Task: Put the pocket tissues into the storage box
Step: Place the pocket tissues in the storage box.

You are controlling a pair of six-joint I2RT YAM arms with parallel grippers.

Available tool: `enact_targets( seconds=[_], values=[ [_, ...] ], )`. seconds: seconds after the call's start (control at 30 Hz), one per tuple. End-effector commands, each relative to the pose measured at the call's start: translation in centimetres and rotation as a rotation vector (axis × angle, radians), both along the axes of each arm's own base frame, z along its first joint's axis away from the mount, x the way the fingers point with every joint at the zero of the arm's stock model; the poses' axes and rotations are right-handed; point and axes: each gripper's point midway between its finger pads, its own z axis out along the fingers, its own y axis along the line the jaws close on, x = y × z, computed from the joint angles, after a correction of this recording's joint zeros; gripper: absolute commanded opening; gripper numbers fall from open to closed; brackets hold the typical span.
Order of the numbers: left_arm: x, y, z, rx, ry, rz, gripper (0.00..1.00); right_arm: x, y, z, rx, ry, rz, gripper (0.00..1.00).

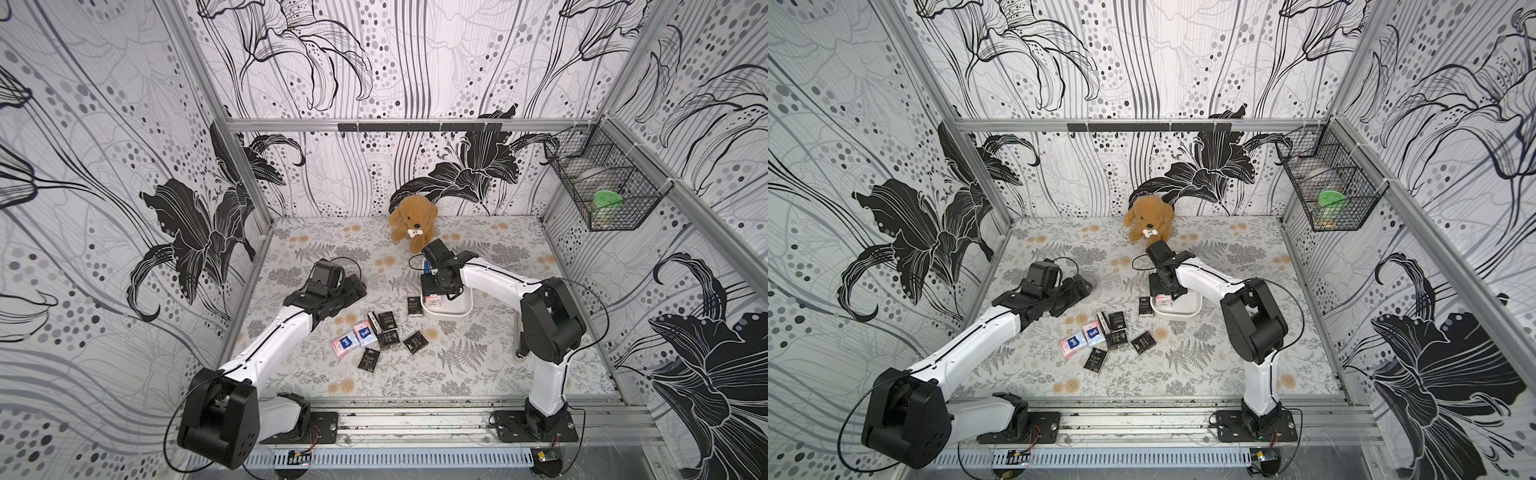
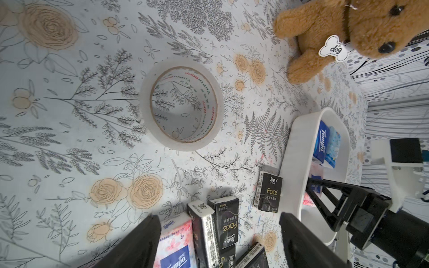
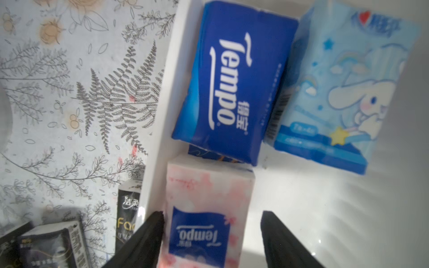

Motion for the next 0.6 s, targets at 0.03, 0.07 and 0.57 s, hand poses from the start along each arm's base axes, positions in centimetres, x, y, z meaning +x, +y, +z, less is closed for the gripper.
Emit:
enact_targets(
  seconds=[0.03,0.07,0.57],
  values=[
    [-2.7,2.6,-1.2,0.119,0.057,0.047,0.9,0.1,-0.4,2.3,0.002,-0.053,-0.004,0.74],
    [-3.1,3.0,-1.4,0.131,0.067,0.054,0.9,0.0,-0.6,2.6,-0.001,-0.061,-0.009,0.74],
    [-9.2,3.9,-6.3,0.129,0.253,0.044,0.83,-0.9,-2.3,4.9,0.031,-0.084,-0.114,0.75]
  ],
)
